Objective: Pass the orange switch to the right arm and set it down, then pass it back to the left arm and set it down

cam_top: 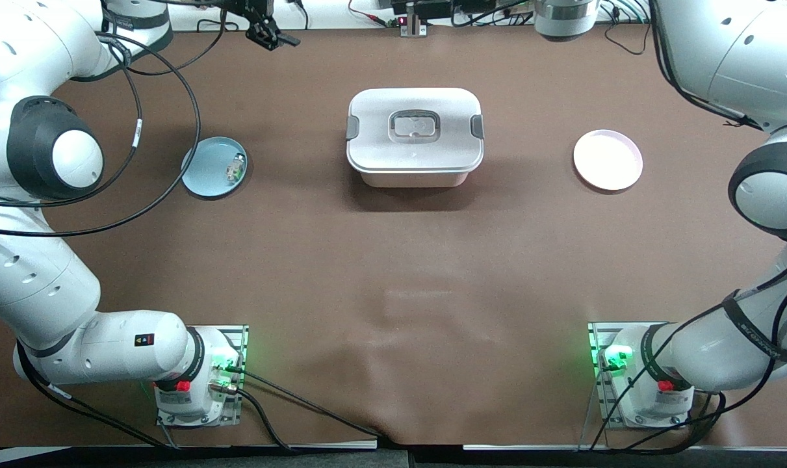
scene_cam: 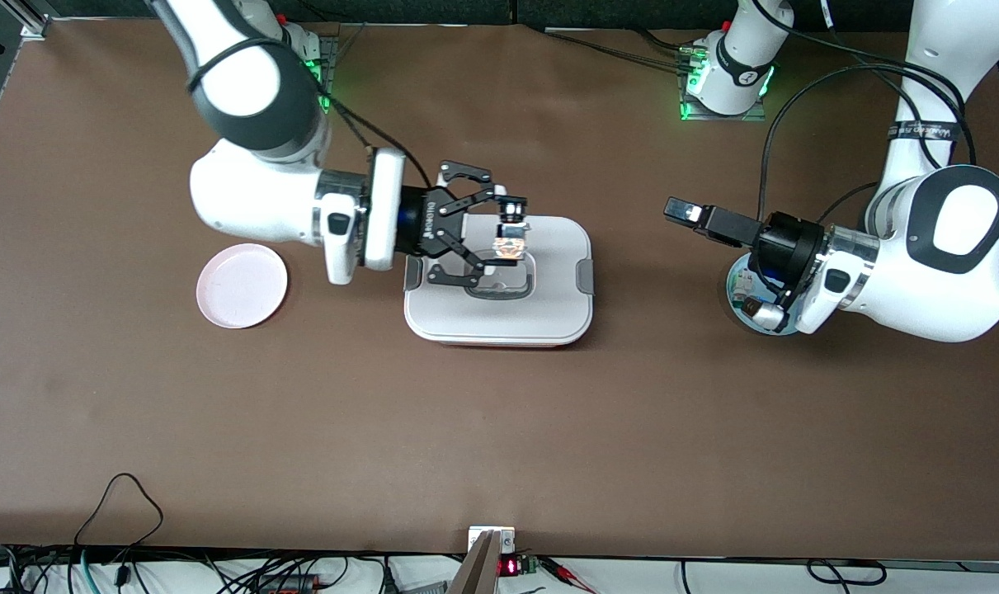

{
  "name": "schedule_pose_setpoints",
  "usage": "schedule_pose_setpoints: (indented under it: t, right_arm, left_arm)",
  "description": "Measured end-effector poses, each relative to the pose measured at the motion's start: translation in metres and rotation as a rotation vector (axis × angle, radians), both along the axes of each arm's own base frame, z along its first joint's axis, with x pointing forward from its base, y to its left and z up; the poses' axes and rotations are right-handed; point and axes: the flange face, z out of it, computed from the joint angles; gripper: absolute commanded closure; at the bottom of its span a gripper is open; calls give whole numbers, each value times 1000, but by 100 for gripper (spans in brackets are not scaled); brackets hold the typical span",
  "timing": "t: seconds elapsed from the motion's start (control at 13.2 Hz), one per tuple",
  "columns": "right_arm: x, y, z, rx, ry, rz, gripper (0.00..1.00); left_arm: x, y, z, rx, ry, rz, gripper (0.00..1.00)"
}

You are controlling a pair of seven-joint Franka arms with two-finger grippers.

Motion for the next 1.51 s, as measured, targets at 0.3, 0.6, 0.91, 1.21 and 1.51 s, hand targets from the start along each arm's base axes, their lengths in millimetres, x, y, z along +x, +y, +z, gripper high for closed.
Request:
schedule_pose_setpoints:
  t: [0.3, 0.6, 0.91, 1.21, 1.51]
  right_arm:
    - [-11, 17, 1, -3, 25, -10, 71]
    - [-9, 16, 5, 7, 23, -21, 71]
    - [-10, 19, 5, 3, 23, -29, 71]
    - [-11, 19, 5, 2, 22, -31, 71]
    - [-10, 19, 5, 1, 22, -33, 71]
  left_arm:
    - [8, -36, -2, -28, -5, 129, 0]
    - [4, -79, -5, -13, -6, 216, 0]
    - [1, -107, -1, -34, 27, 282, 0]
    - [-3, -124, -3, -21, 59, 302, 9]
    - [-6, -135, -2, -9, 79, 308, 24]
